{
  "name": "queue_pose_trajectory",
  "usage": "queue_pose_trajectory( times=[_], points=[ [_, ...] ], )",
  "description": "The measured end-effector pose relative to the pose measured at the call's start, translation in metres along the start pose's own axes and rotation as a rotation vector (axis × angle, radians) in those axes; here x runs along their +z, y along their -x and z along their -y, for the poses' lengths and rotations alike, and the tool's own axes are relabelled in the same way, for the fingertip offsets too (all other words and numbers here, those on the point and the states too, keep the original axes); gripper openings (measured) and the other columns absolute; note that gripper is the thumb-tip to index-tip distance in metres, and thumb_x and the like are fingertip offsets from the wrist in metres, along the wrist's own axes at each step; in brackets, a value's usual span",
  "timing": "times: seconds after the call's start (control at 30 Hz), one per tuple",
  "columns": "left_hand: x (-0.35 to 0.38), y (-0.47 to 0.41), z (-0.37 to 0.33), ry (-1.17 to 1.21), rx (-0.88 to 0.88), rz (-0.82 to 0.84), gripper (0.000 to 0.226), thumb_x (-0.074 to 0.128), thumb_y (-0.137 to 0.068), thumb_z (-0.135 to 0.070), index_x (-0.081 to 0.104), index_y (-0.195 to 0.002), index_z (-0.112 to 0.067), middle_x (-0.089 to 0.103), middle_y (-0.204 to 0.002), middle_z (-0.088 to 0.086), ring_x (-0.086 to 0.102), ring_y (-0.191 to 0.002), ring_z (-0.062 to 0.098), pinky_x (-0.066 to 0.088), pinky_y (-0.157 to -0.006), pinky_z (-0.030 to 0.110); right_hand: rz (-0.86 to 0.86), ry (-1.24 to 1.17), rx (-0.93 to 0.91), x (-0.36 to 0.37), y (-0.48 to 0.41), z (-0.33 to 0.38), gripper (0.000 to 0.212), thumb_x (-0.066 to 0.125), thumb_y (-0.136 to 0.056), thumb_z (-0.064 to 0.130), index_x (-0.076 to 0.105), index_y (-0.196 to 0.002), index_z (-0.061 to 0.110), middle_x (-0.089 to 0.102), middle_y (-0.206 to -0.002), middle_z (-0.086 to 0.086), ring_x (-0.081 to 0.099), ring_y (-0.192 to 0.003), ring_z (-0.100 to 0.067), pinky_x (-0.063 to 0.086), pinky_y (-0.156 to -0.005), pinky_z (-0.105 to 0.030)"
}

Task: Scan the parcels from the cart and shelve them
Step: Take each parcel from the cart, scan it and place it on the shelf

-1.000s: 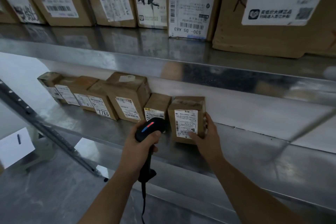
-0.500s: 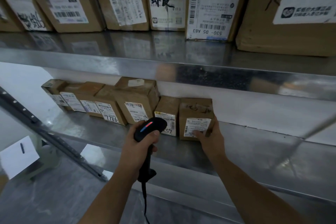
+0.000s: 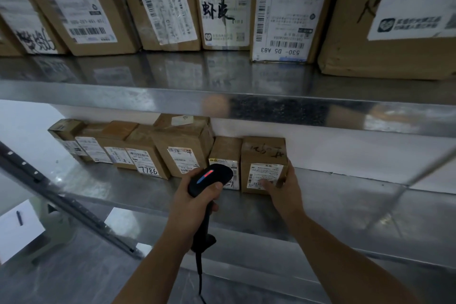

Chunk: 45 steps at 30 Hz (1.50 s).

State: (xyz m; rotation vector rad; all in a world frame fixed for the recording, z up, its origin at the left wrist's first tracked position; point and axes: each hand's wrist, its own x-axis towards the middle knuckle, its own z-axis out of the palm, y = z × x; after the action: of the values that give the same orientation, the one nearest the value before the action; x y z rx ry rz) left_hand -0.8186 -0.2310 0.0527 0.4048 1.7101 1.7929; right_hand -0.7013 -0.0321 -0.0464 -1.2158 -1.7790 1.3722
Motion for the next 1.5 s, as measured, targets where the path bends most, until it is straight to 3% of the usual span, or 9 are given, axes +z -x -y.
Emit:
queue_pose_trajectory(
  times=[0.17,0.3,0.57,0.77,0.9,1.13,1.23,1.33,1.5],
  points=[
    [0.001,0.002,-0.003,0.012,-0.006,0.056,0.039,0.076,-0.088,-0.01,0.062,-0.121,-0.024,0.068,-0.11,0.023,0.064,-0.074,0.028,0.054,-0.06,0.026,-0.01,0.055,-0.007,-0.007,0.008,-0.001,0.105,0.087,-0.072,0.046,0.025,-0.156,0.034,0.041,-0.155,0.003,0.044,-0.14,-0.02,0.041,-0.114,-0.048],
    [0.002,0.002,-0.005,-0.015,0.0,0.095,0.037,0.077,-0.087,-0.014,0.063,-0.118,-0.03,0.071,-0.104,0.018,0.067,-0.072,0.027,0.055,-0.065,0.032,-0.041,0.082,0.007,-0.02,0.023,0.003,0.097,0.082,-0.082,0.038,0.023,-0.158,0.027,0.032,-0.161,-0.001,0.035,-0.145,-0.022,0.034,-0.115,-0.041],
    [0.026,0.005,0.003,-0.08,-0.019,0.282,0.04,0.076,-0.09,-0.016,0.061,-0.123,-0.031,0.071,-0.105,0.009,0.07,-0.076,0.025,0.06,-0.073,0.036,-0.131,0.305,-0.061,-0.062,0.059,0.0,0.066,0.075,-0.09,0.031,0.046,-0.148,0.017,0.045,-0.152,-0.004,0.042,-0.139,-0.019,0.028,-0.106,-0.021],
    [0.058,0.012,0.013,-0.115,-0.057,0.421,0.043,0.076,-0.09,-0.02,0.058,-0.128,-0.028,0.073,-0.102,0.009,0.069,-0.068,0.022,0.061,-0.074,0.037,-0.246,0.373,-0.072,-0.094,0.093,-0.01,0.054,0.068,-0.095,0.03,0.051,-0.144,0.012,0.049,-0.148,-0.008,0.045,-0.136,-0.022,0.029,-0.106,-0.021],
    [0.082,0.021,0.026,-0.142,-0.07,0.496,0.047,0.077,-0.089,-0.021,0.057,-0.132,-0.028,0.069,-0.113,0.008,0.072,-0.073,0.018,0.062,-0.073,0.036,-0.313,0.401,-0.054,-0.116,0.115,-0.022,0.052,0.063,-0.098,0.031,0.051,-0.144,0.011,0.049,-0.148,-0.007,0.045,-0.137,-0.022,0.03,-0.108,-0.023],
    [0.142,0.056,0.041,-0.196,-0.074,0.637,0.045,0.078,-0.088,-0.018,0.059,-0.127,-0.029,0.071,-0.107,0.008,0.072,-0.073,0.017,0.062,-0.074,0.036,-0.452,0.427,-0.037,-0.174,0.156,-0.04,0.048,0.066,-0.097,0.028,0.055,-0.141,0.012,0.052,-0.147,-0.008,0.045,-0.139,-0.022,0.031,-0.11,-0.024],
    [0.175,0.079,0.045,-0.227,-0.081,0.721,0.042,0.078,-0.087,-0.022,0.059,-0.122,-0.035,0.072,-0.103,0.008,0.071,-0.071,0.02,0.061,-0.076,0.037,-0.501,0.456,0.009,-0.21,0.177,-0.054,0.051,0.064,-0.097,0.033,0.052,-0.144,0.016,0.049,-0.151,-0.005,0.039,-0.144,-0.019,0.025,-0.111,-0.022],
    [0.214,0.109,0.051,-0.235,-0.081,0.8,0.038,0.077,-0.087,-0.021,0.061,-0.119,-0.034,0.073,-0.098,0.009,0.069,-0.069,0.02,0.056,-0.07,0.032,-0.539,0.457,0.055,-0.251,0.202,-0.067,0.057,0.057,-0.098,0.048,0.048,-0.148,0.022,0.044,-0.155,-0.002,0.033,-0.147,-0.015,0.027,-0.118,-0.031],
    [0.285,0.171,0.07,-0.249,-0.099,0.925,0.043,0.081,-0.083,-0.021,0.061,-0.121,-0.027,0.072,-0.098,0.017,0.065,-0.066,0.021,0.053,-0.064,0.03,-0.664,0.484,0.139,-0.328,0.25,-0.089,0.06,0.056,-0.096,0.047,0.049,-0.148,0.018,0.043,-0.156,-0.004,0.032,-0.148,-0.016,0.019,-0.116,-0.022]
  ],
)
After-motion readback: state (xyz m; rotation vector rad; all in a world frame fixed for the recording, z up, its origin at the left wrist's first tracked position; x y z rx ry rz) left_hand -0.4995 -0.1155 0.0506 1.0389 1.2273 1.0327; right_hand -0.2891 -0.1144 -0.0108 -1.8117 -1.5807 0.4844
